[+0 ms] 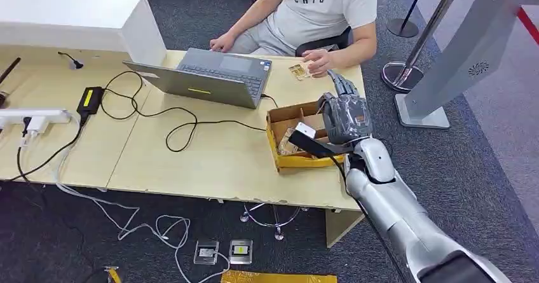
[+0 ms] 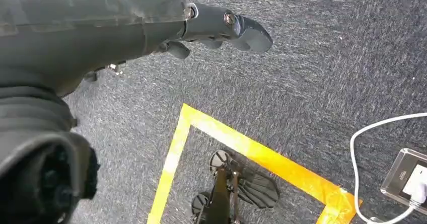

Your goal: Pass the card to the sensor for recognition and then transmit it.

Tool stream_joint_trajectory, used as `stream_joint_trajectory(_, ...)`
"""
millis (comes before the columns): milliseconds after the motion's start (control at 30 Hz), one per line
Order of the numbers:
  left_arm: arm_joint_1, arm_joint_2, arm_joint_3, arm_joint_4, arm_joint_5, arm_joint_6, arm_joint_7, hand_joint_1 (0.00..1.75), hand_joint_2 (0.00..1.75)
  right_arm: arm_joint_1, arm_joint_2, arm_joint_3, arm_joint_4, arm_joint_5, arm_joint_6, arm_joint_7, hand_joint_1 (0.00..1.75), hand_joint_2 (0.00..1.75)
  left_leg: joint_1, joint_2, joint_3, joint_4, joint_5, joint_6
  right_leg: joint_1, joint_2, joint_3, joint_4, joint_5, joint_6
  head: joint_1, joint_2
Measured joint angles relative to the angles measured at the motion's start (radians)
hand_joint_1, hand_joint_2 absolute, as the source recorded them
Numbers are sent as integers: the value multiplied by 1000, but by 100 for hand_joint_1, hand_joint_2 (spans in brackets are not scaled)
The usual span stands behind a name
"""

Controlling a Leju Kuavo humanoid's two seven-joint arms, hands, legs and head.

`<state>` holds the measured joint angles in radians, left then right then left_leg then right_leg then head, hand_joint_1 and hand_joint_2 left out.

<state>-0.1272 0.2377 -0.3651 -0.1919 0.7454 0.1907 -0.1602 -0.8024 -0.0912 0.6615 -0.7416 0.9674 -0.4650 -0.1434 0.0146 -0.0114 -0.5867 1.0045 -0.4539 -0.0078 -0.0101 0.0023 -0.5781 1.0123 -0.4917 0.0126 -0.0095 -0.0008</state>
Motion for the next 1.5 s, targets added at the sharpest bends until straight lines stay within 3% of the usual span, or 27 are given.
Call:
stream_joint_trajectory(333,0,0,-2,0,0,5,0,0,0,-3,-5,-31,-22,31,1,3,175,175,0,0,0,0,0,0,0,0,0,0,0,0,0,0)
stream_joint_trajectory(633,-1,-3,-21,0,-5,6,0,0,0,-72,-9,-63,13,47,-10,-6,175,175,0,0,0,0,0,0,0,0,0,0,0,0,0,0)
stream_joint_trajectory(1100,-22,-10,-63,0,-44,-14,19,0,0,-99,-19,-106,63,83,-7,43,175,175,0,0,0,0,0,0,0,0,0,0,0,0,0,0)
stream_joint_trajectory(1133,-22,-10,-66,0,-46,-14,20,0,0,-99,-20,-106,66,83,-7,45,159,175,0,0,0,0,0,0,0,0,0,0,0,0,0,0)
stream_joint_trajectory(1167,-23,-10,-68,0,-47,-14,21,0,0,-99,-21,-107,69,85,-7,46,0,175,0,0,0,0,0,0,0,0,0,0,0,0,0,0)
stream_joint_trajectory(1200,-23,-10,-69,0,-47,-14,22,0,0,-99,-22,-108,72,87,-7,47,0,175,0,0,0,0,0,0,0,0,0,0,0,0,0,0)
stream_joint_trajectory(1233,-23,-10,-71,0,-47,-14,23,0,0,-99,-23,-109,74,91,-7,48,0,0,0,0,0,0,0,0,0,0,0,0,0,0,0,0)
stream_joint_trajectory(1500,-27,-11,-87,0,-53,-11,35,0,0,-90,-26,-113,84,121,-11,29,0,0,0,0,0,0,0,0,0,0,0,0,0,0,0,0)
